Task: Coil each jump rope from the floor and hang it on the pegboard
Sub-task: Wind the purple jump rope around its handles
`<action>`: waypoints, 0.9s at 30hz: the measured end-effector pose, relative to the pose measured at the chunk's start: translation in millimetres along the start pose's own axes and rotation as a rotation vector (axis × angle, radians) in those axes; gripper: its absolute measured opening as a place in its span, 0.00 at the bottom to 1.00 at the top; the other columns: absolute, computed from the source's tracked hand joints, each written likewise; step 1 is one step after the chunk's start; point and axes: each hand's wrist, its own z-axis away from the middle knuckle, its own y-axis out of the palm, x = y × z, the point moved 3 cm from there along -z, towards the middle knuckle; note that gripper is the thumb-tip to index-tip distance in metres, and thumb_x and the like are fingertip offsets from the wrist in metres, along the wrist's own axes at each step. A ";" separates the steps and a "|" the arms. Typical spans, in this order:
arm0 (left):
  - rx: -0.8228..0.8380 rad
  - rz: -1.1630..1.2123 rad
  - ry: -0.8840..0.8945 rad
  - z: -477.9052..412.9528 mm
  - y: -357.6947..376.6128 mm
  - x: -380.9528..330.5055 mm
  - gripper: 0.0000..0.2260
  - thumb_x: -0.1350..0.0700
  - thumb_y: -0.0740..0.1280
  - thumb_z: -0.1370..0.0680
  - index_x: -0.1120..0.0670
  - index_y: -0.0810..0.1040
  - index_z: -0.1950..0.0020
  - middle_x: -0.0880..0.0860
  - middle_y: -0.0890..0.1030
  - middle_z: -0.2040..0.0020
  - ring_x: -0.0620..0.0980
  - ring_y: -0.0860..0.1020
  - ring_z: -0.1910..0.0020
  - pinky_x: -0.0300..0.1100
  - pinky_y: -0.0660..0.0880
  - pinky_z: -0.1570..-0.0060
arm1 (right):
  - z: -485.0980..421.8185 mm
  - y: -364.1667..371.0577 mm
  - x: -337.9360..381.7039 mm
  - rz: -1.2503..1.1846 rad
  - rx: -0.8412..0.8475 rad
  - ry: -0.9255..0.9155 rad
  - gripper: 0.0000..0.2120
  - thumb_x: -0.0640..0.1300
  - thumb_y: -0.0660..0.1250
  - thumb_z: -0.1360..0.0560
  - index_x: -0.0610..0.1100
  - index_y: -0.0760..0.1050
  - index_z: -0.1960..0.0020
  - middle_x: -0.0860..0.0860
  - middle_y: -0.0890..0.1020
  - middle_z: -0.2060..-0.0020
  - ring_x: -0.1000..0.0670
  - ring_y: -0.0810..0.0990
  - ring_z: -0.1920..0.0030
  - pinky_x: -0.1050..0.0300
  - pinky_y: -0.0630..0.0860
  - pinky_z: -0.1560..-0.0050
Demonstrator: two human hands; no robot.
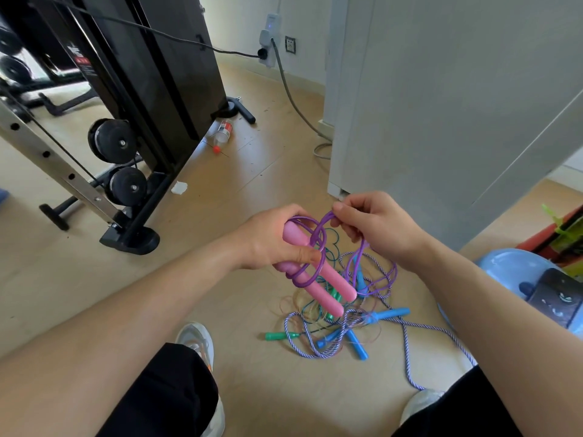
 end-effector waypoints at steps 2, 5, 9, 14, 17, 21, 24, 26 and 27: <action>-0.015 0.062 -0.008 -0.4 -0.9 1.0 0.16 0.48 0.74 0.25 0.51 0.77 0.40 0.55 0.84 0.56 0.50 0.80 0.67 0.43 0.76 0.71 | -1.1 -1.5 -1.7 0.024 0.007 0.023 0.16 0.46 0.63 0.18 0.38 0.81 0.59 0.52 0.74 0.75 0.50 0.69 0.69 0.55 0.67 0.64; -0.001 0.094 -0.033 1.4 0.6 1.6 0.12 0.48 0.69 0.21 0.52 0.76 0.42 0.56 0.85 0.58 0.56 0.81 0.69 0.42 0.72 0.75 | -3.0 -1.4 -2.4 0.080 -0.001 0.042 0.16 0.48 0.64 0.18 0.42 0.81 0.60 0.54 0.72 0.75 0.50 0.68 0.69 0.57 0.66 0.65; 0.014 0.024 -0.043 1.4 3.0 0.0 0.13 0.47 0.68 0.21 0.51 0.71 0.41 0.55 0.85 0.61 0.57 0.80 0.73 0.39 0.68 0.78 | -5.1 -1.4 -5.0 0.211 -0.046 0.065 0.16 0.50 0.63 0.18 0.44 0.81 0.59 0.55 0.67 0.77 0.55 0.63 0.76 0.64 0.61 0.73; -0.016 0.063 -0.004 -0.5 -2.3 2.0 0.11 0.52 0.63 0.17 0.54 0.68 0.38 0.54 0.80 0.57 0.56 0.77 0.72 0.37 0.69 0.76 | -7.2 -6.2 -12.2 0.380 -0.093 0.091 0.18 0.52 0.63 0.19 0.43 0.80 0.60 0.54 0.69 0.77 0.55 0.65 0.79 0.66 0.63 0.76; -0.064 0.089 0.025 -3.0 -6.7 4.1 0.09 0.54 0.68 0.19 0.54 0.71 0.43 0.59 0.82 0.58 0.57 0.78 0.72 0.40 0.70 0.77 | -7.8 -5.5 -13.1 0.445 -0.110 0.099 0.18 0.53 0.63 0.19 0.44 0.79 0.62 0.53 0.70 0.76 0.58 0.69 0.78 0.68 0.64 0.76; -0.148 0.076 0.008 -9.3 -9.4 14.8 0.09 0.53 0.72 0.23 0.54 0.75 0.47 0.57 0.83 0.60 0.60 0.80 0.71 0.46 0.76 0.74 | -4.7 2.6 -1.8 0.405 -0.074 0.088 0.17 0.53 0.65 0.20 0.46 0.79 0.64 0.53 0.70 0.78 0.56 0.67 0.78 0.66 0.62 0.76; -0.185 -0.066 -0.041 -12.1 -2.8 22.9 0.08 0.49 0.70 0.22 0.50 0.75 0.47 0.48 0.80 0.72 0.52 0.78 0.73 0.43 0.75 0.72 | 2.9 16.8 16.4 0.371 0.028 0.017 0.18 0.54 0.66 0.23 0.44 0.78 0.65 0.46 0.73 0.73 0.52 0.66 0.72 0.56 0.64 0.68; -0.221 -0.169 -0.090 -14.0 -2.1 27.3 0.04 0.50 0.67 0.22 0.49 0.76 0.49 0.47 0.77 0.76 0.50 0.77 0.73 0.40 0.72 0.71 | 12.0 30.4 28.1 0.425 0.107 -0.058 0.20 0.53 0.66 0.23 0.39 0.73 0.67 0.47 0.67 0.73 0.52 0.61 0.71 0.56 0.61 0.69; -0.233 -0.186 -0.106 -14.7 -3.2 28.8 0.03 0.52 0.66 0.22 0.49 0.76 0.51 0.47 0.77 0.76 0.51 0.78 0.72 0.40 0.71 0.70 | 16.0 36.5 32.1 0.456 0.138 -0.091 0.20 0.52 0.65 0.23 0.37 0.73 0.66 0.48 0.65 0.73 0.52 0.59 0.71 0.55 0.59 0.70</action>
